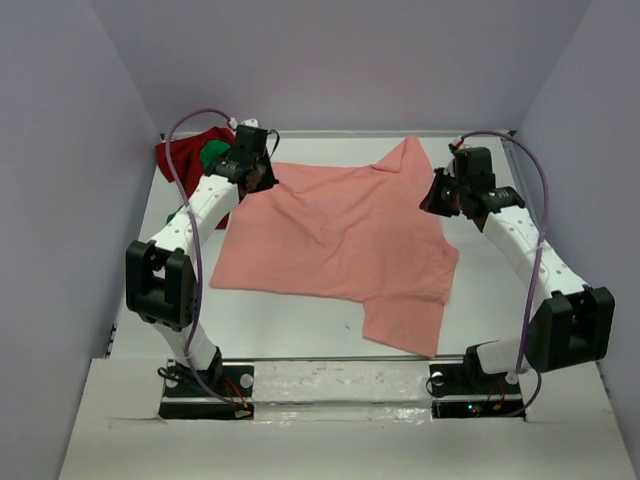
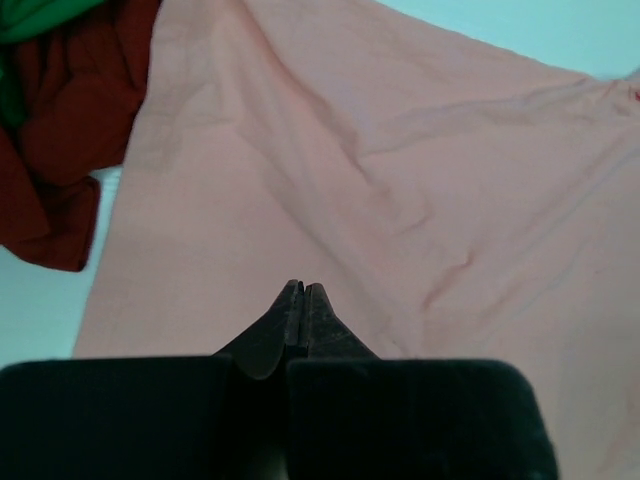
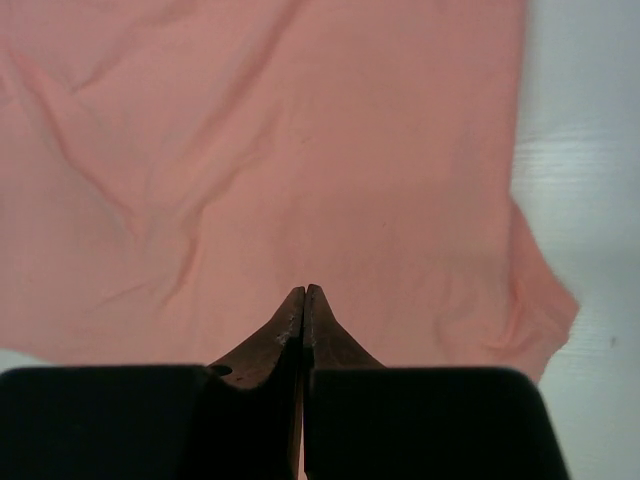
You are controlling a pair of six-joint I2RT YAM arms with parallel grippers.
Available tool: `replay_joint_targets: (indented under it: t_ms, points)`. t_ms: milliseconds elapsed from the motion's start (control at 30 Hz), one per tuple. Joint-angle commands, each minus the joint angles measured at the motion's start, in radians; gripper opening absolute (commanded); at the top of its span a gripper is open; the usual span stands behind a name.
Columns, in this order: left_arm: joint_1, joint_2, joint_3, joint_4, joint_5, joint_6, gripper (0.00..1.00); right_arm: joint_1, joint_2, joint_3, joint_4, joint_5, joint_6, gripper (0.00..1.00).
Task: Fold and stack the t-shirts
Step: Flatten the tshirt out
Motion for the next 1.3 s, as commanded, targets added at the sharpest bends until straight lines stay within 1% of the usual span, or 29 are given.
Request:
replay_joint_targets:
  t_ms: [0,67,200,300,400,433,500,667,733,767,800,833,867,967,1000,1033,1100,1133,1167,1200,1233,1267]
  points:
    - [-0.016,-0.084,-0.197,0.088,0.125,-0.056,0.00,0.094,-0.007,-0.105,0.037,-0.067,0.025,0.00]
    - [-0.028,-0.107,-0.278,0.131,0.142,-0.088,0.00,0.141,0.012,-0.122,0.041,-0.047,0.021,0.00]
    - [-0.070,-0.110,-0.334,0.137,0.090,-0.096,0.00,0.184,0.065,-0.116,0.041,0.027,0.004,0.00]
    - [-0.114,-0.103,-0.353,0.123,-0.005,-0.105,0.00,0.223,0.146,-0.110,0.067,0.024,-0.001,0.00]
    - [-0.148,-0.069,-0.349,0.083,-0.036,-0.129,0.00,0.237,0.209,-0.073,0.077,0.027,-0.006,0.00]
    - [-0.168,-0.064,-0.354,0.083,-0.045,-0.149,0.00,0.261,0.251,-0.064,0.077,0.036,-0.007,0.00]
    - [-0.179,-0.043,-0.371,0.080,-0.061,-0.168,0.00,0.275,0.294,-0.041,0.079,0.041,-0.010,0.00]
    - [-0.196,0.021,-0.394,0.083,-0.042,-0.204,0.00,0.327,0.409,0.039,0.080,0.038,-0.012,0.00]
    - [-0.205,0.029,-0.402,0.086,-0.042,-0.208,0.00,0.341,0.420,0.056,0.076,0.048,-0.006,0.00]
    - [-0.208,0.023,-0.403,0.086,-0.048,-0.208,0.00,0.341,0.408,0.038,0.083,0.095,0.004,0.00]
    - [-0.212,0.016,-0.409,0.088,-0.056,-0.206,0.00,0.356,0.362,0.018,0.094,0.108,0.010,0.00]
    - [-0.217,0.005,-0.415,0.091,-0.077,-0.206,0.00,0.367,0.333,-0.004,0.120,0.157,0.023,0.00]
    - [-0.217,-0.024,-0.428,0.094,-0.102,-0.211,0.00,0.367,0.276,-0.048,0.126,0.169,0.056,0.00]
    - [-0.219,-0.087,-0.441,0.096,-0.127,-0.218,0.00,0.367,0.187,-0.126,0.133,0.200,0.112,0.00]
    - [-0.219,-0.103,-0.446,0.091,-0.145,-0.218,0.00,0.379,0.146,-0.200,0.134,0.218,0.151,0.00]
    - [-0.220,-0.133,-0.446,0.083,-0.159,-0.218,0.00,0.394,0.051,-0.240,0.143,0.244,0.165,0.00]
    - [-0.219,-0.164,-0.449,0.063,-0.182,-0.220,0.00,0.408,-0.049,-0.310,0.139,0.271,0.204,0.00]
    - [-0.220,-0.187,-0.451,0.060,-0.190,-0.211,0.00,0.419,-0.138,-0.372,0.133,0.259,0.238,0.00]
    - [-0.219,-0.198,-0.446,0.048,-0.188,-0.209,0.00,0.419,-0.173,-0.393,0.119,0.254,0.255,0.00]
    - [-0.219,-0.205,-0.442,0.039,-0.193,-0.208,0.00,0.431,-0.201,-0.409,0.096,0.254,0.273,0.06]
    - [-0.219,-0.212,-0.437,0.034,-0.197,-0.206,0.00,0.443,-0.221,-0.420,0.070,0.255,0.307,0.23]
    - [-0.219,-0.227,-0.435,0.031,-0.196,-0.203,0.00,0.475,-0.258,-0.439,0.021,0.280,0.326,0.31]
